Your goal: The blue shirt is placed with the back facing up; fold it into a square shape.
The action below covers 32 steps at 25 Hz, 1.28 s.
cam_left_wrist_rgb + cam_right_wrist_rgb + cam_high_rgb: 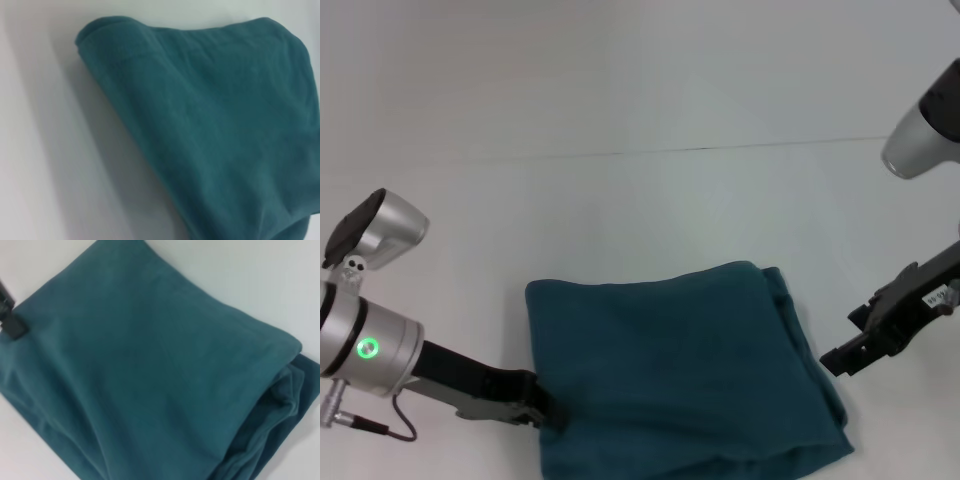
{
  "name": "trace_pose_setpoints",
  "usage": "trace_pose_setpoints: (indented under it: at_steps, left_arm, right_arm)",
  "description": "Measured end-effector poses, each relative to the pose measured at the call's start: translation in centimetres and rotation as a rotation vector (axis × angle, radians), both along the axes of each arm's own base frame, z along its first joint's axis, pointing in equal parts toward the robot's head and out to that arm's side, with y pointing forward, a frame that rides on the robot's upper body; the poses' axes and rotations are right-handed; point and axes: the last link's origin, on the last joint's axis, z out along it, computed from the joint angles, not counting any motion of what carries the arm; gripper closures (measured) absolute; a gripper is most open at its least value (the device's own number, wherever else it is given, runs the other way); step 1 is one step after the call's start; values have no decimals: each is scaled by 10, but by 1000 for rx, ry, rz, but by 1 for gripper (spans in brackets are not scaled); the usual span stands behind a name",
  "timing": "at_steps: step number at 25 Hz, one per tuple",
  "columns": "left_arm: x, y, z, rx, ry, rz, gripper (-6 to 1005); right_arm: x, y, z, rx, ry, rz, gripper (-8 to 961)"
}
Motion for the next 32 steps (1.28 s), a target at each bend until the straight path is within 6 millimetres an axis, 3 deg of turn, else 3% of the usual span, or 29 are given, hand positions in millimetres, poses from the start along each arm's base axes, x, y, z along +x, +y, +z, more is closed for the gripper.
trace_pose_setpoints:
  at_steps: [7, 17, 27, 32]
  left_arm:
    - [-7, 7, 13, 19, 54, -15, 914]
    - [-10, 18, 24, 71, 106, -33, 916]
    - [-9, 11, 50, 193, -79, -101, 870]
    - [-10, -4, 72, 286, -277, -214, 702]
  right_arm:
    - [13, -10, 0, -10, 44, 3, 162]
    - [16, -11, 3, 0, 67, 6, 162]
    - [16, -8, 6, 30, 94, 21, 163]
    - [15, -16, 19, 47, 250, 91, 163]
